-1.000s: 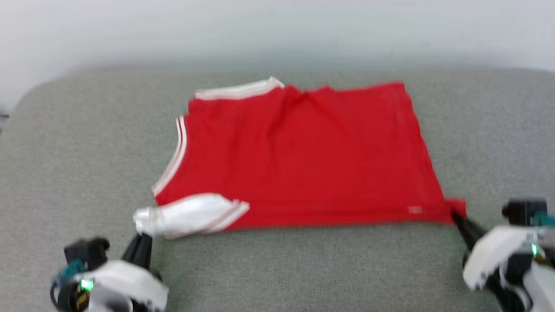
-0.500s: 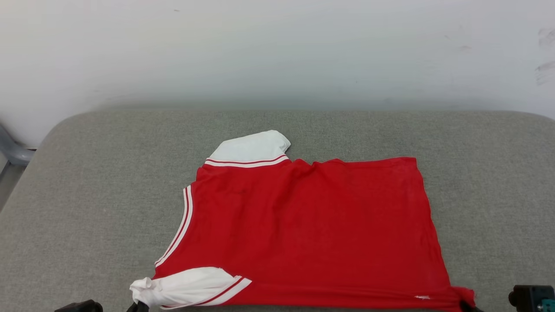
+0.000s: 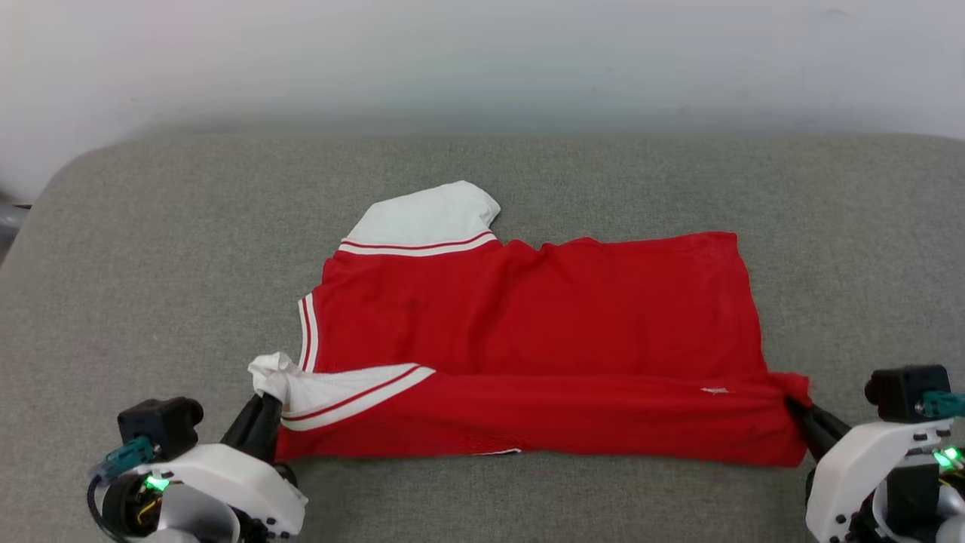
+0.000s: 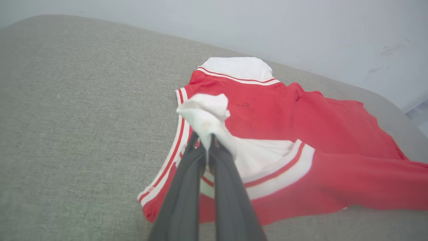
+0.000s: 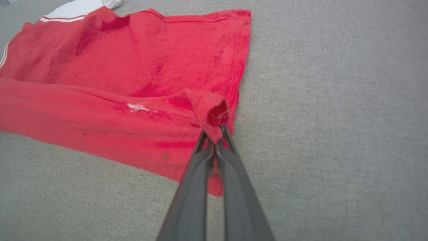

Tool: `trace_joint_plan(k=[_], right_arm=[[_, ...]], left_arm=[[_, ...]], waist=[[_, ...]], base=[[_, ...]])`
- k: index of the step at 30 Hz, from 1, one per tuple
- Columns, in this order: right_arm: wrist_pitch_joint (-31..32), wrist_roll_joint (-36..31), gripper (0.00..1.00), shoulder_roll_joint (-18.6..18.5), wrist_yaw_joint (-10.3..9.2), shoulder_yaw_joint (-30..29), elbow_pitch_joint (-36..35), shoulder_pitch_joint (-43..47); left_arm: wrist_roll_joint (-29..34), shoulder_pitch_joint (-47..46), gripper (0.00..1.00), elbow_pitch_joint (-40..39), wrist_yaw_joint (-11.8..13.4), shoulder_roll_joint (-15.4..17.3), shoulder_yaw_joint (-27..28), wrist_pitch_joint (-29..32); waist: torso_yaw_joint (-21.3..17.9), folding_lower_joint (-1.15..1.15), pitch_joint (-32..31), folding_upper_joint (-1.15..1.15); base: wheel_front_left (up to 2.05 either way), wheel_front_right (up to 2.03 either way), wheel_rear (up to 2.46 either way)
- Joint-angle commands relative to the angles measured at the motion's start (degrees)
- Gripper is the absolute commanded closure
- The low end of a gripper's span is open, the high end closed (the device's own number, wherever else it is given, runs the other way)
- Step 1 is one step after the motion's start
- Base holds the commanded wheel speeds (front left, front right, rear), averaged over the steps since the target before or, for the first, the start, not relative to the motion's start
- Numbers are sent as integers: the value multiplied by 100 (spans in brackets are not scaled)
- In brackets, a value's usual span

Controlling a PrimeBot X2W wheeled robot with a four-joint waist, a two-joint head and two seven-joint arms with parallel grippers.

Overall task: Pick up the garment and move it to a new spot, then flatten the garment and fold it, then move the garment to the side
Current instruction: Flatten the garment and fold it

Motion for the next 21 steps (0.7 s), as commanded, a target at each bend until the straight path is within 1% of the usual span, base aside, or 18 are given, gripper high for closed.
trace_joint_plan(k=[1, 8, 12, 18, 19, 20, 21], right_arm=[[-37, 14, 100, -64, -10, 18, 83, -168], [-249, 124, 100, -247, -8, 304, 617, -960], [-468, 192, 100, -304, -8, 513, 1109, -1313], [-791, 320, 100, -337, -8, 741, 1890, -1535], [-837, 367, 83, -325, -8, 766, 1997, -1527], [-906, 410, 62, -309, -8, 782, 2070, -1524], [-1008, 438, 52, -303, -8, 800, 2125, -1532]], left_arm=[[38, -149, 100, 103, -44, -20, 3, -56], [13, -904, 100, 881, -384, -210, -144, -164], [-54, -1232, 100, 1394, -593, -338, -207, -218], [-115, -1570, 100, 2167, -906, -536, -397, -235], [-119, -1607, 93, 2264, -940, -558, -413, -255], [-129, -1631, 62, 2347, -958, -579, -423, -288], [-143, -1638, 47, 2432, -984, -592, -424, -332]], waist=[[-17, 0, 157, 0], [18, 0, 703, 0], [44, 0, 961, 0], [103, 0, 1048, 0], [106, 0, 1035, 0], [108, 0, 1009, 0], [103, 0, 978, 0]], base=[[0, 0, 0], [0, 0, 0], [0, 0, 0], [0, 0, 0], [0, 0, 0], [0, 0, 0], [0, 0, 0]])
